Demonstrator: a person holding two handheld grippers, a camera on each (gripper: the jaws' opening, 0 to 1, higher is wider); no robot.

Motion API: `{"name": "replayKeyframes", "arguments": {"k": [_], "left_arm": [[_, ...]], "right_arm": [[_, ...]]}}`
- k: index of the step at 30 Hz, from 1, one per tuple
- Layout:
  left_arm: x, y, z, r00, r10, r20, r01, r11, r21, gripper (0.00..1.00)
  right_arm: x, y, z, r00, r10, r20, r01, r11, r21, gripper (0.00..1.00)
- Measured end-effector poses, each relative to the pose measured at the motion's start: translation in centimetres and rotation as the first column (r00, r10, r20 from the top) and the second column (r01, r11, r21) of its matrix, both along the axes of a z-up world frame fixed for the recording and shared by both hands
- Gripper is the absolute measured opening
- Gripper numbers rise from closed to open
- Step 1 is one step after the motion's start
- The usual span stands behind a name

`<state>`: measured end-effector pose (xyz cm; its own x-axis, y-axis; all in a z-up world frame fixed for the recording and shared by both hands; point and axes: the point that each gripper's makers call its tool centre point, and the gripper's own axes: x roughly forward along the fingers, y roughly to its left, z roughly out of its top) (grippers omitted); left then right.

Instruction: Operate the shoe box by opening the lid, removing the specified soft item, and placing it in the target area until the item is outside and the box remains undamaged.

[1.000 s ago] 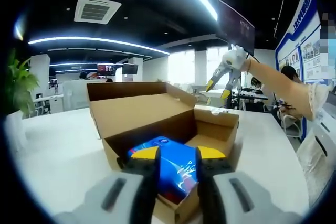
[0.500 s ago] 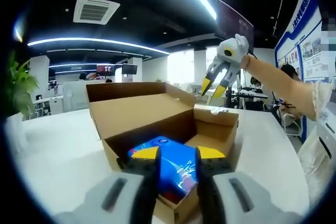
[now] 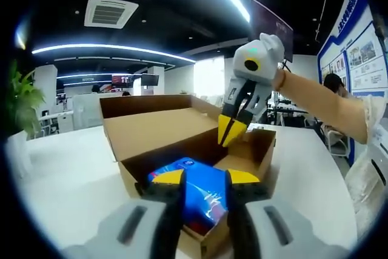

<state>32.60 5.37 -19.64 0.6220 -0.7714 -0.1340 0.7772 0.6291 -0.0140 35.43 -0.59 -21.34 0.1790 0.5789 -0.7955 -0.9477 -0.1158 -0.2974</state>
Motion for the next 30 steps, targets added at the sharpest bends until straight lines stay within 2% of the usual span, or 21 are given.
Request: {"name": "replayKeyframes", "arguments": {"k": [2, 5, 9, 13, 19, 22, 30], "left_arm": [[0.0, 0.0, 0.0, 1.000, 0.000, -0.001, 0.000, 1.000, 0.000, 0.26], [0.0, 0.0, 0.0, 1.000, 0.002, -0.001, -0.002, 1.000, 0.004, 0.26], [-0.1, 0.0, 0.0, 1.000, 0.005, 0.004, -0.005, 1.000, 0.014, 0.26], [0.0, 0.1, 0.0, 1.000, 0.007, 0.001, -0.007, 1.000, 0.013, 0.26], [0.1, 0.1, 0.0, 1.000, 0.008, -0.007, -0.008, 1.000, 0.009, 0.26], [0.1, 0.1, -0.1, 1.000, 0.009, -0.009, -0.009, 1.000, 0.007, 0.26], [0.1, 0.1, -0.1, 1.000, 0.009, -0.010, -0.009, 1.000, 0.005, 0.26]], "right_arm": [[-0.1, 1.1, -0.3, 1.000, 0.001, -0.003, -0.001, 1.000, -0.001, 0.00], [-0.8, 3.7, -0.7, 0.999, 0.009, -0.047, -0.008, 1.000, 0.018, 0.00], [-1.7, 5.2, -1.8, 0.997, 0.029, -0.076, -0.029, 1.000, -0.006, 0.00], [-2.0, 5.3, -3.2, 0.996, 0.039, -0.075, -0.042, 0.998, -0.048, 0.00], [-2.1, 5.0, -3.9, 0.994, 0.038, -0.099, -0.046, 0.996, -0.081, 0.00], [-2.0, 4.7, -4.0, 0.992, 0.025, -0.121, -0.037, 0.994, -0.099, 0.00], [-2.1, 4.3, -4.2, 0.991, 0.030, -0.129, -0.045, 0.992, -0.121, 0.00]]}}
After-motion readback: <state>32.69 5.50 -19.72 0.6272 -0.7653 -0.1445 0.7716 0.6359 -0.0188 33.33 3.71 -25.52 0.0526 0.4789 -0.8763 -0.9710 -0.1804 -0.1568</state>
